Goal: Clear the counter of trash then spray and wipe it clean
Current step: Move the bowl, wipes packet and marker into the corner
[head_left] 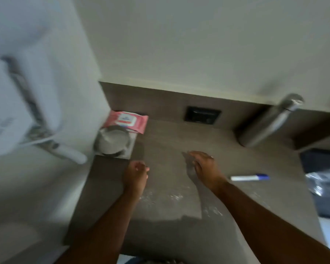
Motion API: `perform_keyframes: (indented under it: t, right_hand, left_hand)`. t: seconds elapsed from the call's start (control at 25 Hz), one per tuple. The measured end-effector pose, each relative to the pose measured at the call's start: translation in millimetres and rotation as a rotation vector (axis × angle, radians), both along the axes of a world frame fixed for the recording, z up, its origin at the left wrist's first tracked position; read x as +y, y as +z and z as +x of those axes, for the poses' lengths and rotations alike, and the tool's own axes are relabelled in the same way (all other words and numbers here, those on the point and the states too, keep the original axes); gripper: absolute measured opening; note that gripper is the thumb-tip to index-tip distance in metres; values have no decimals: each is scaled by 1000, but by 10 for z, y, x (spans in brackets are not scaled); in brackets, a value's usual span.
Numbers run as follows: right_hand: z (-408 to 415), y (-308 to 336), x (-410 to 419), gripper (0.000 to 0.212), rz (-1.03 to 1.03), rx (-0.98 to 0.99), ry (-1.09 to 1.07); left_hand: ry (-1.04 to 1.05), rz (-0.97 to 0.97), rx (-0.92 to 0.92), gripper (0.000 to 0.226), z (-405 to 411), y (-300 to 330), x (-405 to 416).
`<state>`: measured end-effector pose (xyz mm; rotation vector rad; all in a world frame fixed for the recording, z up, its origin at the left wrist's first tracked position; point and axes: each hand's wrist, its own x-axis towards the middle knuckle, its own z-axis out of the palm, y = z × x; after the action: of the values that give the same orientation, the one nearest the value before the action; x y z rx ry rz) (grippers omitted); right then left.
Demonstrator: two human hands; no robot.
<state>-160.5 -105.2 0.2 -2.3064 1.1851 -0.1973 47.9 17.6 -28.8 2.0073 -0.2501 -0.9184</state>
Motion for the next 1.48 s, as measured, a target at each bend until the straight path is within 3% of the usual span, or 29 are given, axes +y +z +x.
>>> perform_keyframes:
  t: [0.16, 0.24, 0.32, 0.44, 0.56, 0.68, 0.8, 0.96, 1.08, 1.16, 1.24, 1.48]
  right_hand:
    - [-1195, 75, -128, 37, -39, 127, -235]
    - [-1612, 58, -254, 42, -16, 212, -347]
    - [-1890, 7, -390, 42, -4, 307, -327]
    - [-2061, -90, -575, 33, -55, 411, -208]
    - [-2074, -153, -661, 20, -94, 420, -138]
    - [-1951, -103, -719, 19, -59, 306, -110]
    - [-1456, 71, -768, 24, 30, 34, -70]
    - [-103, 420, -712, 28, 76, -304, 6]
    - [930, 667, -544, 40, 269, -417, 96]
    - [1490, 730, -400, 45, 392, -393, 144]
    - [1866, 649, -310, 44, 331, -287, 176]
    - [1980, 322, -331, 34, 372, -99, 51]
  left_hand:
    - [-601, 17, -383, 11, -833, 97, -535]
    - [-833, -16, -487, 18, -1269, 175, -809]
    - [-1021, -15, -628, 27, -1668, 189, -1052]
    - [-1193, 97, -791, 35, -2085, 118, -1271]
    - [-1228, 149, -880, 30, -2276, 33, -1331]
    - [-1194, 95, -939, 24, -2176, 37, -1247]
    - [-1018, 94, -922, 24, -1656, 185, -1018]
    - [-678, 96, -974, 21, -589, 562, -507]
    - [-395, 185, -972, 24, 209, 756, -158]
    - [-257, 293, -926, 25, 641, 788, 8]
    - [-187, 346, -890, 24, 917, 722, 62]
    - [-164, 380, -808, 34, 1197, 459, -202]
